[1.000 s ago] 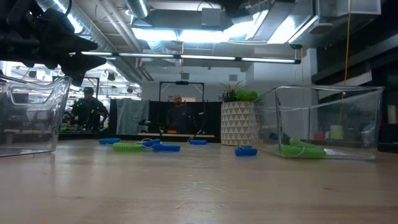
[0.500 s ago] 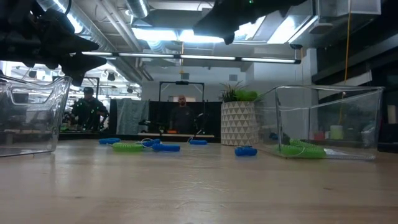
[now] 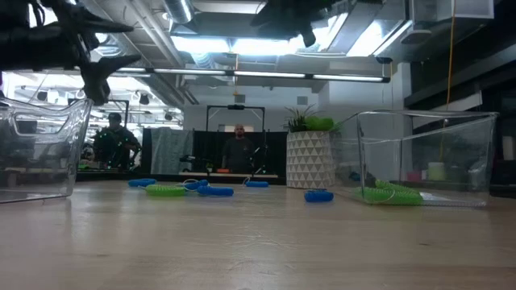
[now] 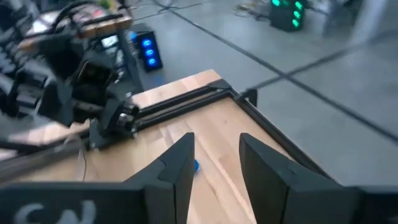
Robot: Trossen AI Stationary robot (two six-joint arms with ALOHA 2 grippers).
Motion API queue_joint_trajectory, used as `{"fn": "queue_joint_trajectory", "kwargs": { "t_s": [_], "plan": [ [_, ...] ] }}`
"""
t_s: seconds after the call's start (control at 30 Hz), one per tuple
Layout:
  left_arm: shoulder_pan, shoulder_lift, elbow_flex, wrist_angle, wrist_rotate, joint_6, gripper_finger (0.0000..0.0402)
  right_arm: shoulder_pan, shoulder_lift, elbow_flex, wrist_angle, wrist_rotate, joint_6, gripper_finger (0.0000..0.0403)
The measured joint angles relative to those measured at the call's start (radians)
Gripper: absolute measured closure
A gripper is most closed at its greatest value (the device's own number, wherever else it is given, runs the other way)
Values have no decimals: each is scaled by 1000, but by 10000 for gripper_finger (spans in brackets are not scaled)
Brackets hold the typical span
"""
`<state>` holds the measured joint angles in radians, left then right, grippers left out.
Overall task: Sort spring keychains
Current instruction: Put the blue spring keychain into the bottom transparent bin
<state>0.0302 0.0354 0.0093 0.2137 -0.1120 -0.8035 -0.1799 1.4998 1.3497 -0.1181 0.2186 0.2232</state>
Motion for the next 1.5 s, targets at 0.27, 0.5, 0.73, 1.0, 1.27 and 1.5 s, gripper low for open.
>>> {"fn": "queue_joint_trajectory", "kwargs": {
  "t_s": [0.27,0.5,0.73,1.0,1.27,1.5],
  "plan": [
    [0,0,11,15,-34,147,215,17,5,15,-31,-2,215,276],
    [0,106,166,-233,32,269,236,35,39,15,-40,-24,194,276],
    [0,344,377,-496,-82,418,258,20,70,13,-59,-88,96,276],
    [0,579,558,-607,-258,562,278,11,77,14,-139,-111,0,276],
    [104,810,683,-833,-293,457,291,11,77,14,-221,-117,-75,276],
    [275,995,761,-1035,-200,456,282,12,77,14,-278,-117,-105,276]
  ]
}}
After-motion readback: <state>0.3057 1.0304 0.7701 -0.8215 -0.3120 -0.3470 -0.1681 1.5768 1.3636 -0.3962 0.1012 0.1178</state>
